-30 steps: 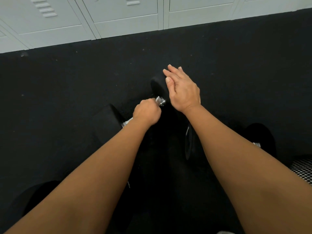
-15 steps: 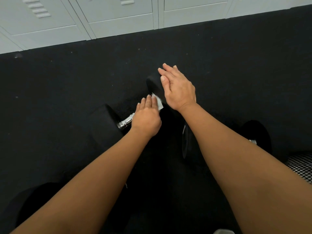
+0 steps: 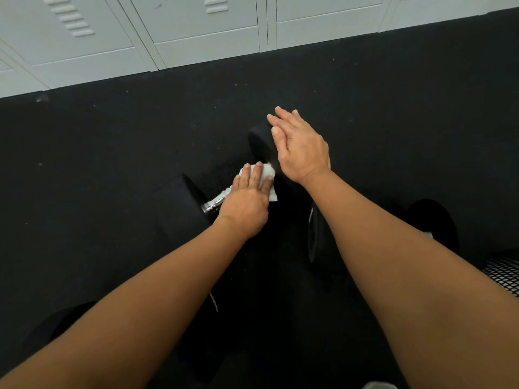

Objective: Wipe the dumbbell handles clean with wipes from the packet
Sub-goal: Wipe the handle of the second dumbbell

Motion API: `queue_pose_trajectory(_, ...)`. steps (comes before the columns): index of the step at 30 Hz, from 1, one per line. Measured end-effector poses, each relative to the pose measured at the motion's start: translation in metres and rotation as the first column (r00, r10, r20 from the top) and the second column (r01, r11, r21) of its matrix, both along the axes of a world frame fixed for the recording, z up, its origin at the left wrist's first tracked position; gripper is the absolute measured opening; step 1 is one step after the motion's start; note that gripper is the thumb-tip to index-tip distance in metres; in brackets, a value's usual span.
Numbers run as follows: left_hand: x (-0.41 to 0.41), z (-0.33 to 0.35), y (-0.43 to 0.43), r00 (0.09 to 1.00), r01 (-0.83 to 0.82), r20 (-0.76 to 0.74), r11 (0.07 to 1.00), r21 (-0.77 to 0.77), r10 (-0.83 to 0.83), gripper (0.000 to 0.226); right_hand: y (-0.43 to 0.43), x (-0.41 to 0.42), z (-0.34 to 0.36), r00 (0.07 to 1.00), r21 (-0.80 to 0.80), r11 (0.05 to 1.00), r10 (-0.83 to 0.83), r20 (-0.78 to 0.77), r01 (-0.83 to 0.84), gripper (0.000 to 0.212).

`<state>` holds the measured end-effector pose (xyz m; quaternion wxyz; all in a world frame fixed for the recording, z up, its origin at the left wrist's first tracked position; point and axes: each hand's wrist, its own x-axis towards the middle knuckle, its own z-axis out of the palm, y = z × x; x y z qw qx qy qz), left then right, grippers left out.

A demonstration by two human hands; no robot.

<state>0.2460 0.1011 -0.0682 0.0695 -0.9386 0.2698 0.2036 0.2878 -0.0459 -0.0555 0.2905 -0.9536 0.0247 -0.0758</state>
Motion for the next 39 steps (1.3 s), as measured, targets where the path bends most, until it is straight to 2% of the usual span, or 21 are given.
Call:
queue_pose_trajectory(7,-0.014,-0.001,0.012,0.998,-0.058,0.008,0.998,-0.004,0.058,0.062,0.000,-0.001,0.000,1.000,0.003,1.000,-0.002,0.005,0.002,0.039)
queue_pose_trajectory(12,0.004,0.001,-0.001,0.967,-0.249,-0.089,0.961,-0.118,0.240,0.064,0.000,0.000,-0.001,1.000,0.004,1.000,-0.011,0.000,0.011,0.039)
queue_pose_trajectory(14,0.007,-0.002,-0.007,0.974,-0.225,-0.055,0.966,-0.131,0.219,0.063,0.001,0.000,0.000,1.000,0.003,1.000,-0.010,0.003,0.010,0.039)
queue_pose_trajectory(18,-0.014,-0.011,-0.005,0.995,-0.064,0.069,0.993,-0.104,0.072,0.063,0.000,-0.001,0.000,1.000,0.007,1.000,-0.011,0.002,0.011,0.039)
queue_pose_trajectory(24,0.001,-0.011,-0.006,0.978,-0.180,0.049,0.944,-0.275,0.201,0.059,0.000,-0.004,-0.001,1.000,0.011,1.000,-0.017,0.007,0.017,0.039)
queue_pose_trajectory(26,0.020,-0.007,-0.013,0.952,-0.298,-0.041,0.885,-0.358,0.304,0.042,0.000,-0.004,-0.002,1.000,0.023,1.000,-0.019,0.012,0.018,0.039)
queue_pose_trajectory(28,0.042,-0.002,-0.014,0.868,-0.497,-0.234,0.778,-0.385,0.438,0.027,-0.001,-0.004,-0.003,1.000,0.023,1.000,-0.018,0.012,0.018,0.039)
queue_pose_trajectory(30,0.056,-0.001,-0.011,0.758,-0.647,-0.422,0.655,-0.392,0.496,0.028,-0.001,-0.004,-0.004,1.000,0.017,1.000,-0.016,0.011,0.016,0.039)
queue_pose_trajectory(31,0.057,-0.002,-0.011,0.744,-0.662,-0.446,0.642,-0.387,0.498,0.029,-0.001,-0.004,-0.004,1.000,0.018,1.000,-0.013,0.012,0.013,0.039)
queue_pose_trajectory(32,0.055,-0.001,-0.012,0.771,-0.630,-0.412,0.678,-0.380,0.485,0.028,-0.001,-0.004,-0.005,1.000,0.022,1.000,-0.012,0.015,0.011,0.039)
queue_pose_trajectory(34,0.039,-0.006,-0.013,0.880,-0.474,-0.241,0.798,-0.373,0.410,0.033,-0.002,-0.004,-0.005,1.000,0.021,1.000,-0.012,0.025,0.012,0.039)
queue_pose_trajectory(36,0.017,-0.010,-0.009,0.962,-0.269,-0.056,0.883,-0.385,0.268,0.050,-0.002,-0.004,-0.005,0.999,0.012,1.000,-0.015,0.031,0.014,0.039)
queue_pose_trajectory(39,-0.004,-0.021,-0.001,0.989,-0.074,0.108,0.961,-0.268,0.106,0.061,-0.002,-0.004,-0.003,0.999,0.015,1.000,-0.012,0.034,0.012,0.039)
